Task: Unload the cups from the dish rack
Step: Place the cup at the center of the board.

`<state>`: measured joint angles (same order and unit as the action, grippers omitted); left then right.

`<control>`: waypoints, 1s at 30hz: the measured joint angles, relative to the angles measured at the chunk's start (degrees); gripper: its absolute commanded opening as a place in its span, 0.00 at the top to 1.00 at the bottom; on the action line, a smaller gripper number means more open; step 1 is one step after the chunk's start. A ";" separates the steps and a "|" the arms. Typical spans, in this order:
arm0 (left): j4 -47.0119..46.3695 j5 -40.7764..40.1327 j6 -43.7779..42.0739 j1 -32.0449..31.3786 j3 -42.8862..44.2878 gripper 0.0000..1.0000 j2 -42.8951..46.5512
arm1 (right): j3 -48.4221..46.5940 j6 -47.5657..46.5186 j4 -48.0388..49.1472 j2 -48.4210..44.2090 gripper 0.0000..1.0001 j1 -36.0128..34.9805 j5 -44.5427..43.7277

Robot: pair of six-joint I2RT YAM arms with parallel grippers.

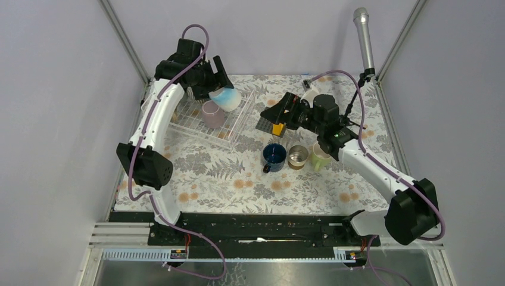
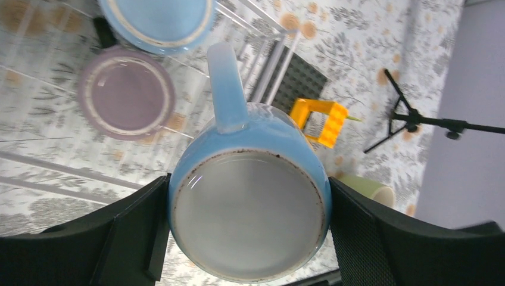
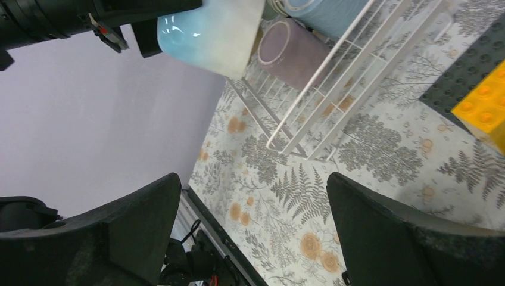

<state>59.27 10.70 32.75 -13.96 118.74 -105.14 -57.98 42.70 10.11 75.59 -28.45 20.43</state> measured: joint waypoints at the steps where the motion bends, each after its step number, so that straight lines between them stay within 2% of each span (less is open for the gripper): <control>1: -0.42 0.94 0.46 -0.20 -0.39 1.00 0.09 | 0.55 0.70 1.70 0.46 0.00 -0.13 0.31; 10: -7.89 10.95 7.06 -2.69 -7.82 1.00 2.36 | 3.91 5.51 13.77 3.69 0.00 -0.46 1.70; 25: -17.22 19.43 13.99 -4.02 -13.64 1.00 4.59 | 6.23 12.31 29.68 7.61 0.00 -0.50 1.73; 30: -21.24 22.49 16.61 -4.02 -17.05 1.00 5.03 | 6.36 14.80 35.39 8.81 0.03 -0.50 1.92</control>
<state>38.02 33.19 49.36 -17.98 101.69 -100.12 -51.62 57.49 45.50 84.40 -28.95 22.35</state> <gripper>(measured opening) 0.881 0.987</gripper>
